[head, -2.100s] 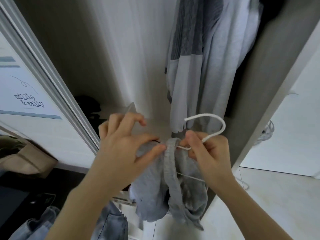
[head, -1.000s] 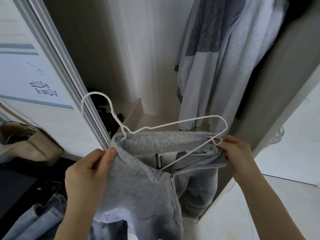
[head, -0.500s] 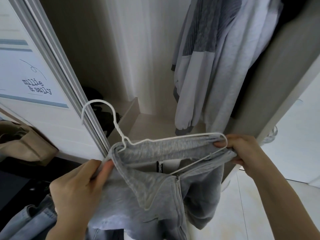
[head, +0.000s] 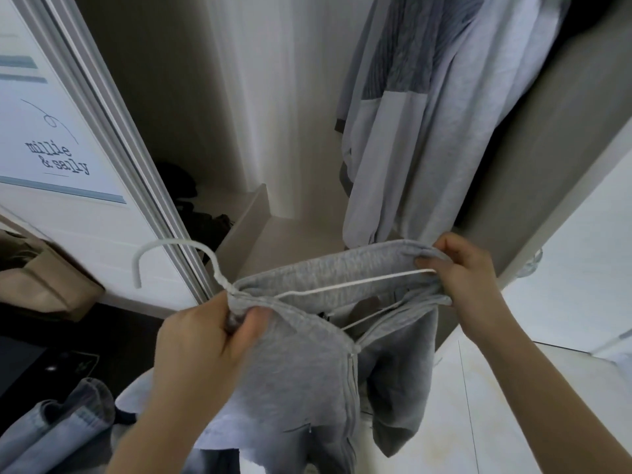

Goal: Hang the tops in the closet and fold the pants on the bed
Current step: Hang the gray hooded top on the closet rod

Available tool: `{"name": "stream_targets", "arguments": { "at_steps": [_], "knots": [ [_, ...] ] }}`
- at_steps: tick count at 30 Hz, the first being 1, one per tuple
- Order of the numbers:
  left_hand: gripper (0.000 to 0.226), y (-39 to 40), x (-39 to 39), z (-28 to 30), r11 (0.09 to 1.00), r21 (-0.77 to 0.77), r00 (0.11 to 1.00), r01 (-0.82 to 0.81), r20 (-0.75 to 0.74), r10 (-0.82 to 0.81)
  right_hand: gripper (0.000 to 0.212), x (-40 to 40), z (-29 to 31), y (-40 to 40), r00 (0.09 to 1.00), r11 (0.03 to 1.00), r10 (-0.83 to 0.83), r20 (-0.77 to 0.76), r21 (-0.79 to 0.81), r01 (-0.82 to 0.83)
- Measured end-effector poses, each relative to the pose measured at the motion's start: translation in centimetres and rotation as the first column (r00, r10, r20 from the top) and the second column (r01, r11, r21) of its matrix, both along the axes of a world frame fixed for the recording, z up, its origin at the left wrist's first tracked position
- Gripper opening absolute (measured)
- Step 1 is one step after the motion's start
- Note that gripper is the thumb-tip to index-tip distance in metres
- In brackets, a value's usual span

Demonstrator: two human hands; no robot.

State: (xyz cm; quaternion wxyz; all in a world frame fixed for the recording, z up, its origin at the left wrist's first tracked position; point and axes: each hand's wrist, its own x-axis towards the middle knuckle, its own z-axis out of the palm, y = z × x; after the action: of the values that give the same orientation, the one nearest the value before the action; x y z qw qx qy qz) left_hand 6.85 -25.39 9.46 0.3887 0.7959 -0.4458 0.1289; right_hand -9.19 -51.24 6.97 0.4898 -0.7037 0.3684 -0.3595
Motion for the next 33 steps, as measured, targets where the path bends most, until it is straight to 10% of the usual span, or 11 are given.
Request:
{"name": "stream_targets", "arguments": {
  "at_steps": [8, 11, 15, 22, 33],
  "knots": [
    [0.064, -0.7, 1.2, -2.3, 0.939, 0.344, 0.931, 0.032, 0.332, -0.154, 0.022, -2.0, 3.4, -1.3, 0.967, 0.93, -0.167, -0.191, -0.355, 0.091],
    [0.07, -2.1, 1.4, -1.9, 0.946, 0.323, 0.984, -0.012, 0.17, -0.045, 0.028, -1.0, 4.9, 1.0, 0.938, 0.852, -0.146, -0.314, -0.521, -0.041],
    [0.071, -3.0, 2.4, -1.3, 0.98, 0.195, 0.985, 0.022, -0.174, 0.013, 0.034, 0.0, 4.1, 5.1, 0.845, 0.796, 0.319, -0.429, -0.363, -0.484],
    [0.062, -1.7, 3.4, 0.1, 0.995, -0.001, 0.935, 0.099, -0.341, -0.094, 0.041, -1.0, 1.1, 2.4, 0.869, 0.859, 0.264, -0.419, -0.308, -0.409],
    [0.057, -4.0, 0.4, -0.9, 0.947, 0.195, 0.956, 0.257, 0.095, -0.279, 0.046, 3.6, 2.2, 8.5, 0.851, 0.742, 0.365, -0.378, -0.434, -0.511]
  ]
}}
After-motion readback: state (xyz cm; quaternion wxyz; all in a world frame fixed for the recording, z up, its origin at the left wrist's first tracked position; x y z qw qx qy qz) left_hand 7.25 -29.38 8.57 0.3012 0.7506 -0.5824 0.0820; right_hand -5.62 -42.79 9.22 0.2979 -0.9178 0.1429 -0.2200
